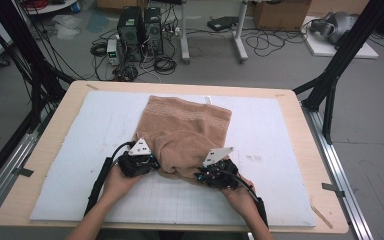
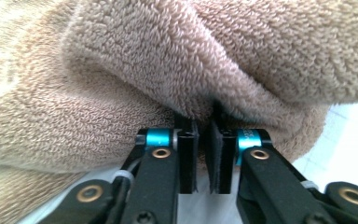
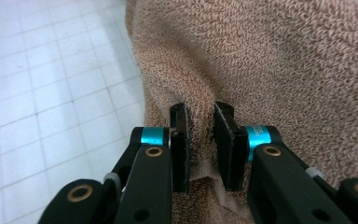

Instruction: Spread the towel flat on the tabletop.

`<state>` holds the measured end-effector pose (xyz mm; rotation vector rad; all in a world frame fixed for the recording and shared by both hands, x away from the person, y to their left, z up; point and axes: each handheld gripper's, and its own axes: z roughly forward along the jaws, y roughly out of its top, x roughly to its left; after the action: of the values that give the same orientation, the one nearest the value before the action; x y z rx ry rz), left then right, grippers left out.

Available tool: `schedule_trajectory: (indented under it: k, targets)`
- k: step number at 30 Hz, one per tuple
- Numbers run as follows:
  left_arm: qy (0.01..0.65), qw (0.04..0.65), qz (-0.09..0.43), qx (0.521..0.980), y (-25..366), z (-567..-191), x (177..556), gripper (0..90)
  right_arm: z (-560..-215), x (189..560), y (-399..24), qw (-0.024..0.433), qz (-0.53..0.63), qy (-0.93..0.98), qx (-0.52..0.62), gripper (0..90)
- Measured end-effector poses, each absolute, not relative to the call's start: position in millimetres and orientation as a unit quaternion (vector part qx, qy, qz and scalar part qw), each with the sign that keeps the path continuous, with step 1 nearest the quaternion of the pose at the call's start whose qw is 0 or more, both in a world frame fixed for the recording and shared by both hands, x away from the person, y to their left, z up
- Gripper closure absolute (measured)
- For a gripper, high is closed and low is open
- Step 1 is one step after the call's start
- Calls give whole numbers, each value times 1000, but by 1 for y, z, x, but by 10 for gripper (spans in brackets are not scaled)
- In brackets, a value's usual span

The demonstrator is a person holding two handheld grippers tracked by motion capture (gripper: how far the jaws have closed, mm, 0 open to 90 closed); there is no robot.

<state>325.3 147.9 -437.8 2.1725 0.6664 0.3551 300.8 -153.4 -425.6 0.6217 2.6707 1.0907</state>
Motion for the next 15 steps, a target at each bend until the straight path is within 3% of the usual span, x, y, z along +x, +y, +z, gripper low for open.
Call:
schedule_trajectory:
  k: [8, 15]
  targets:
    - [258, 435, 173, 845, 178, -405, 305, 854, -391, 283, -174, 98, 425, 875, 210, 779]
    - [230, 463, 223, 827, 192, -356, 283, 856, -343, 270, -187, 133, 445, 864, 193, 784]
